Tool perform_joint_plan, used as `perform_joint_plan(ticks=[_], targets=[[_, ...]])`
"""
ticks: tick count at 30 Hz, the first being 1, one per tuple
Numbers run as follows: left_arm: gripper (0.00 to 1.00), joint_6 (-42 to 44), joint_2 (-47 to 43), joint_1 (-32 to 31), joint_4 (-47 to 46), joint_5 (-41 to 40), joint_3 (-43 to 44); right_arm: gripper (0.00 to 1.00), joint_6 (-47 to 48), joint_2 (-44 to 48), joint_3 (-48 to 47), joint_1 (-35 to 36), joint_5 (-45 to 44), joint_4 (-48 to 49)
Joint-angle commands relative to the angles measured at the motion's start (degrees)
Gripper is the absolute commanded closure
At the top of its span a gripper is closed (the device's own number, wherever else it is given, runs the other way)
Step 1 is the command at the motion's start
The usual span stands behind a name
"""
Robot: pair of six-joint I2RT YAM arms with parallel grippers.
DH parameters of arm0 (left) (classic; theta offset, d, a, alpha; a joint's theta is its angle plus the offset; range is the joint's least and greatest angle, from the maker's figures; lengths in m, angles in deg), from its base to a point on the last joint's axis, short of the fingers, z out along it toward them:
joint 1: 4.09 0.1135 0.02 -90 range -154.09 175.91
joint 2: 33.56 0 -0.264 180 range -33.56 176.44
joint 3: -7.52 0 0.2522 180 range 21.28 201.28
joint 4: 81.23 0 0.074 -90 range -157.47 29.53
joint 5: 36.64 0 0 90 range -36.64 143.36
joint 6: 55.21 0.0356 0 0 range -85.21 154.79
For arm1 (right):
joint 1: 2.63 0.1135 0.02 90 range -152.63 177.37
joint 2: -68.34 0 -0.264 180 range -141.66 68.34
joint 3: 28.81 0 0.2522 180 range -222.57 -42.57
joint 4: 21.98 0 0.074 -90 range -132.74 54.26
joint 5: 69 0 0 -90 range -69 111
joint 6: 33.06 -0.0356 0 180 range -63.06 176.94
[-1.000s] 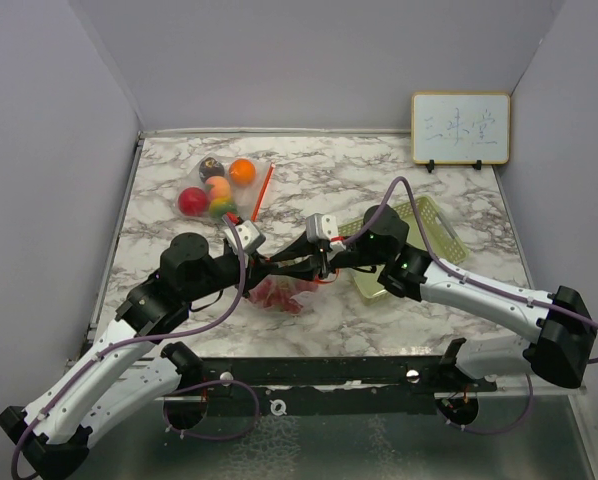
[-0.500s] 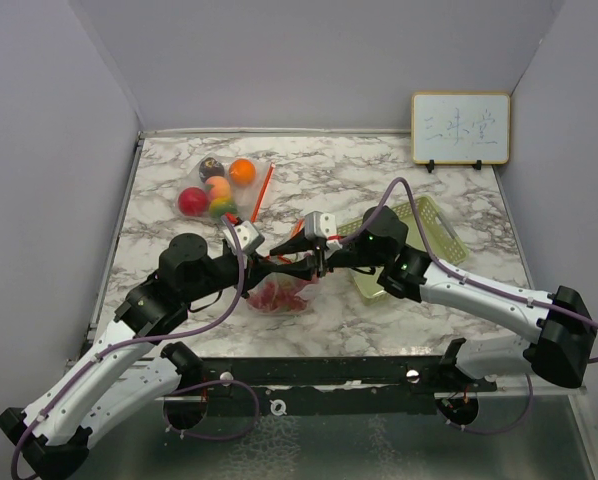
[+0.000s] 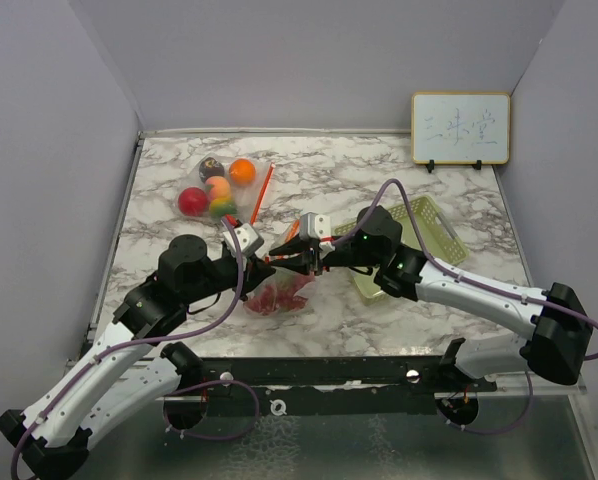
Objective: Place the food in the zip-top bag and seal the zipper
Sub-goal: Zip the zipper food storage bag at the center of the board.
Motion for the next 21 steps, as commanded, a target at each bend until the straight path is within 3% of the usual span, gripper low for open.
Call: perform_joint_plan(ticks=[1,5,11,14,21], targets=[[1.0,0.0,-1.9,-0.2,-3.6,2.1,1.0,0.82,1.6,-0.5,-0.8,-0.2,-4.8,-1.7],[1.0,0.0,-2.5,-0.2,-3.5,1.9,0.5,0.72,1.0,3.6,2.0,-0.1,-8.4,3.8],[1.0,-0.1,-3.1,-0.2,-3.3,2.0,0.4,0.5,5.2,2.9,-3.2,-0.1,-3.5,-5.2],[1.0,0.0,-3.4,-0.1,-3.5,2.2,0.4,0.45,5.5,1.5,-4.3,-0.2,-0.1,-6.8],[1.0,0.7,-3.8,-0.1,-2.1,1.9,1.0,0.45,6.2,-1.0,-7.1,-0.4,9.7,-11.5]])
